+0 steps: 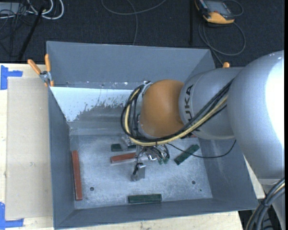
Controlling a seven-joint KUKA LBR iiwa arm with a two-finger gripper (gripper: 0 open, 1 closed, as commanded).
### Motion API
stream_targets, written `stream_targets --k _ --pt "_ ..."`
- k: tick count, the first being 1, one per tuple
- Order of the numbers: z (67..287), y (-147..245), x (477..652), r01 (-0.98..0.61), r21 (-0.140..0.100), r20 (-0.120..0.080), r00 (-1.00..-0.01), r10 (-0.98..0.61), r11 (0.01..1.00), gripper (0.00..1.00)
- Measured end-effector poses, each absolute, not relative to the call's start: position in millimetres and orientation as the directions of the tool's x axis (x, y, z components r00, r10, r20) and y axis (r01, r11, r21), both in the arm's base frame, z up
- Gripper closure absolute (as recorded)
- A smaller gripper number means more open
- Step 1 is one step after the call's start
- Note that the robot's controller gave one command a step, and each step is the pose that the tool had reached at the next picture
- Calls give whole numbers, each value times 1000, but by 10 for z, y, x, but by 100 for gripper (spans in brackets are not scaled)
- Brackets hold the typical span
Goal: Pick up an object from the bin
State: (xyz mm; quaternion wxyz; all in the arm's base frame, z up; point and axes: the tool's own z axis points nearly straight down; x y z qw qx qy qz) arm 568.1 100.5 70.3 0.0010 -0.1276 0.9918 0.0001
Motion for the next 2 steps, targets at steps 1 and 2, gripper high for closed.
stream_targets --k 1,2 --pt "727 1011 5696 -253 0 -8 -967 -253 967 100" --pt "701 1005 5675 -253 0 -1 -967 -253 967 0"
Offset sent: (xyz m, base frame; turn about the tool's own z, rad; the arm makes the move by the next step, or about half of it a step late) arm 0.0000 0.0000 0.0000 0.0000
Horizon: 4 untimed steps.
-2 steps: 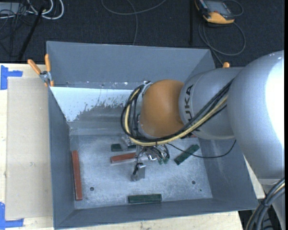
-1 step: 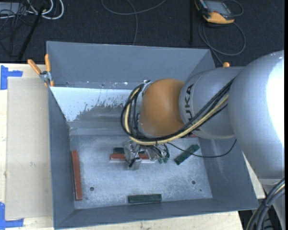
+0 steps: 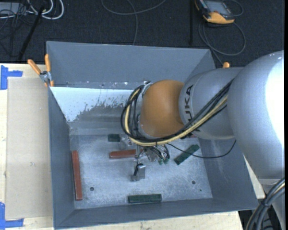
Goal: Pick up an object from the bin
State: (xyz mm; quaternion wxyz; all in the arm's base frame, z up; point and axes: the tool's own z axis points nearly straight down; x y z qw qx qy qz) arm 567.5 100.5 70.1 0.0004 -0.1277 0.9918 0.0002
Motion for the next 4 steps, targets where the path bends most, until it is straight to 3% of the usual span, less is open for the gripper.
stream_targets --k 1,2,3,4 --pt "697 1005 5673 -253 0 0 -967 -253 967 100" --pt "697 1005 5672 -253 0 0 -967 -253 967 0" --pt "698 1005 5673 -253 0 -1 -967 -253 967 100" --pt "697 1005 5673 -253 0 -1 -967 -253 967 0"
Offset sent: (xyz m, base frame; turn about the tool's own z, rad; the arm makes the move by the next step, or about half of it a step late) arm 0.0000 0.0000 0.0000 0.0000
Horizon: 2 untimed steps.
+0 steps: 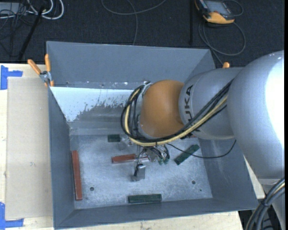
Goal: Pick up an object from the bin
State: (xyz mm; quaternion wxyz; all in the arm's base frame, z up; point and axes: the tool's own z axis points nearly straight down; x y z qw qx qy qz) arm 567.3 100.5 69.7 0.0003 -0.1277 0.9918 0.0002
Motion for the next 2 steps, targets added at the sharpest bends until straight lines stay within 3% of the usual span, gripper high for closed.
stream_targets --k 1,2 --pt "698 1006 5673 -253 0 -1 -967 -253 967 100" --pt "697 1005 5673 -253 0 -1 -967 -253 967 0"
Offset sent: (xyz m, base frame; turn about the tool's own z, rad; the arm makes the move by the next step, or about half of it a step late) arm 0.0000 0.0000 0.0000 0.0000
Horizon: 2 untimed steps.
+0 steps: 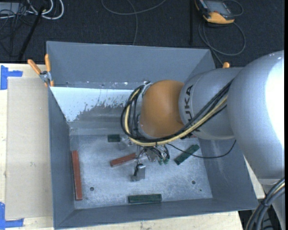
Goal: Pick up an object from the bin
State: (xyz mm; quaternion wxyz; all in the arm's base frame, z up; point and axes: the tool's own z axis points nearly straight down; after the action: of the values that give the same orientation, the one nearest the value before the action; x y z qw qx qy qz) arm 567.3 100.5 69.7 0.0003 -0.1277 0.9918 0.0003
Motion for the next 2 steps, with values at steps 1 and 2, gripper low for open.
stream_targets --k 1,2 --pt "702 1006 5675 -253 0 -1 -967 -253 967 100" --pt "1979 1269 5604 -333 0 -8 -943 -333 943 100"
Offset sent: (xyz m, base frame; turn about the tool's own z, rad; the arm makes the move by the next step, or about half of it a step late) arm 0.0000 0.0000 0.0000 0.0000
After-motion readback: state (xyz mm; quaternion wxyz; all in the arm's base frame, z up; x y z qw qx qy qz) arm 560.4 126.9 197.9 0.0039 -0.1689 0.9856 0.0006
